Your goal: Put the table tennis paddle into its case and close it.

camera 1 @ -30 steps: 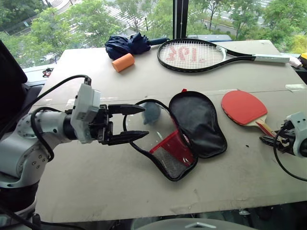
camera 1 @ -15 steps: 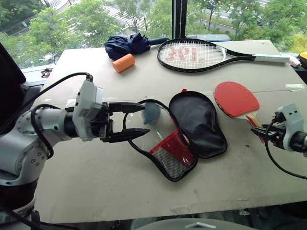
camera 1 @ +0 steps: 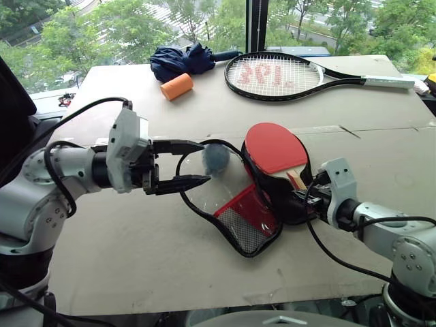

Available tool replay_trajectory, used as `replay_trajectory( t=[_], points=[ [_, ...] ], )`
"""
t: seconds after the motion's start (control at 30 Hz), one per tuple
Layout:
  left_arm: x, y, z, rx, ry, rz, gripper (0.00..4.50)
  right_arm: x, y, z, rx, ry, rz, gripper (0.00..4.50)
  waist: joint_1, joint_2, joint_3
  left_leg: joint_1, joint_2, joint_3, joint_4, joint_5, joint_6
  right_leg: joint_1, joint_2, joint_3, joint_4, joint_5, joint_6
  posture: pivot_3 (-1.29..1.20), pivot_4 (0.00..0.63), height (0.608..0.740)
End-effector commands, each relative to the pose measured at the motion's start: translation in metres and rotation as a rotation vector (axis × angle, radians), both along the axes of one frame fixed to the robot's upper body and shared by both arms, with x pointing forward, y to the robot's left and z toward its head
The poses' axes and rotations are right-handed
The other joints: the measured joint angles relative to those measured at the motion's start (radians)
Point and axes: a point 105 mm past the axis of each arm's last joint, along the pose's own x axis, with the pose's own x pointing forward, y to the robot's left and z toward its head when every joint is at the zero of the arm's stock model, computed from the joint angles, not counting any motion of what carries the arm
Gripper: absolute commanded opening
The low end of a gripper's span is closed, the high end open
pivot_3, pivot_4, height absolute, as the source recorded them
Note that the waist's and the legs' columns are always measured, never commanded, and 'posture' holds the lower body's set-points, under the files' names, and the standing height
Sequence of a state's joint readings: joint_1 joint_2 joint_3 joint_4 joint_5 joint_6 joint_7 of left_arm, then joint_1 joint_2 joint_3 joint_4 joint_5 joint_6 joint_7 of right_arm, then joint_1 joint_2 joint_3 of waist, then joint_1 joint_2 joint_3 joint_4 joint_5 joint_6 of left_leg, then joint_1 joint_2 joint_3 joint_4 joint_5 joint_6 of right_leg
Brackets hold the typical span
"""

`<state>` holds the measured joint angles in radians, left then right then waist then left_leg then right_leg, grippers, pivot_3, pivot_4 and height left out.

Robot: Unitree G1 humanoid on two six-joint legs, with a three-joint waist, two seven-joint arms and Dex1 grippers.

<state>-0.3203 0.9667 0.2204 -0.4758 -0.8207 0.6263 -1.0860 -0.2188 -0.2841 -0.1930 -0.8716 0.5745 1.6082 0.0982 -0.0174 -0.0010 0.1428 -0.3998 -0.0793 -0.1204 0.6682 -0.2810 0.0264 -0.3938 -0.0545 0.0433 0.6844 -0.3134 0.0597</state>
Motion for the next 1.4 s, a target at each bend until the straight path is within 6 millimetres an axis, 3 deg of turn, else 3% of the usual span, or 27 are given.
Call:
replay_trajectory(
  t=[0.03, 0.2, 0.47, 0.67, 0.73, 0.8, 0.93, 1.4],
  points=[
    [-0.003, -0.009, 0.009, 0.000, -0.036, -0.011, 3.41, -0.004, 0.003, 0.007, -0.020, -0.049, -0.018, 0.85, 0.000, 0.000, 0.000, 0.000, 0.000, 0.000, 0.000, 0.000, 0.000, -0.001, 0.000, 0.000, 0.001, 0.000, 0.000, 0.00, 0.150, 0.740],
    [-0.002, -0.018, 0.010, -0.001, -0.037, -0.014, 3.41, -0.005, 0.019, 0.001, -0.034, -0.034, 0.031, 0.85, -0.009, 0.000, 0.000, 0.000, 0.000, 0.000, 0.000, 0.001, -0.001, -0.002, 0.000, 0.000, 0.006, 0.000, 0.000, 0.00, 0.150, 0.740],
    [-0.004, -0.019, 0.007, -0.005, -0.029, -0.010, 3.41, 0.001, 0.017, -0.005, -0.057, -0.006, 0.002, 0.85, -0.021, 0.000, 0.000, 0.001, 0.000, 0.000, 0.001, 0.001, -0.002, -0.003, 0.000, 0.000, 0.009, 0.000, 0.000, 0.00, 0.150, 0.740],
    [-0.005, -0.006, 0.003, -0.007, -0.019, 0.000, 3.41, 0.006, 0.019, -0.005, -0.068, -0.019, 0.002, 0.85, -0.024, 0.000, 0.000, 0.001, 0.000, 0.000, 0.000, 0.001, -0.002, -0.003, 0.000, 0.000, 0.009, 0.000, 0.000, 0.00, 0.150, 0.740],
    [-0.006, -0.002, 0.002, -0.008, -0.018, 0.003, 3.41, 0.007, 0.022, -0.003, -0.064, -0.029, 0.023, 1.87, -0.022, 0.000, 0.000, 0.001, 0.000, 0.000, 0.000, 0.001, -0.002, -0.003, 0.000, 0.000, 0.009, 0.000, 0.000, 0.00, 0.150, 0.740],
    [-0.007, 0.002, 0.002, -0.009, -0.017, 0.006, 3.41, 0.006, 0.027, -0.002, -0.059, -0.034, 0.055, 2.50, -0.024, 0.000, 0.000, 0.001, 0.000, 0.001, 0.001, 0.001, -0.002, -0.003, 0.000, 0.000, 0.009, 0.000, 0.000, 0.00, 0.150, 0.740],
    [-0.008, 0.010, -0.001, -0.011, -0.016, 0.013, 3.41, 0.006, 0.029, -0.001, -0.057, -0.040, 0.081, 4.45, -0.023, 0.000, 0.000, 0.001, 0.000, 0.001, 0.001, 0.001, -0.002, -0.003, 0.000, 0.000, 0.009, 0.000, 0.000, 0.00, 0.150, 0.740],
    [-0.009, 0.034, -0.011, -0.018, -0.005, 0.042, 3.41, 0.010, 0.021, -0.007, -0.107, -0.040, 0.090, 4.45, -0.023, 0.000, 0.000, 0.001, 0.000, 0.001, 0.001, 0.001, -0.002, -0.003, 0.000, 0.000, 0.009, 0.000, 0.000, 0.00, 0.150, 0.740]
  ],
)
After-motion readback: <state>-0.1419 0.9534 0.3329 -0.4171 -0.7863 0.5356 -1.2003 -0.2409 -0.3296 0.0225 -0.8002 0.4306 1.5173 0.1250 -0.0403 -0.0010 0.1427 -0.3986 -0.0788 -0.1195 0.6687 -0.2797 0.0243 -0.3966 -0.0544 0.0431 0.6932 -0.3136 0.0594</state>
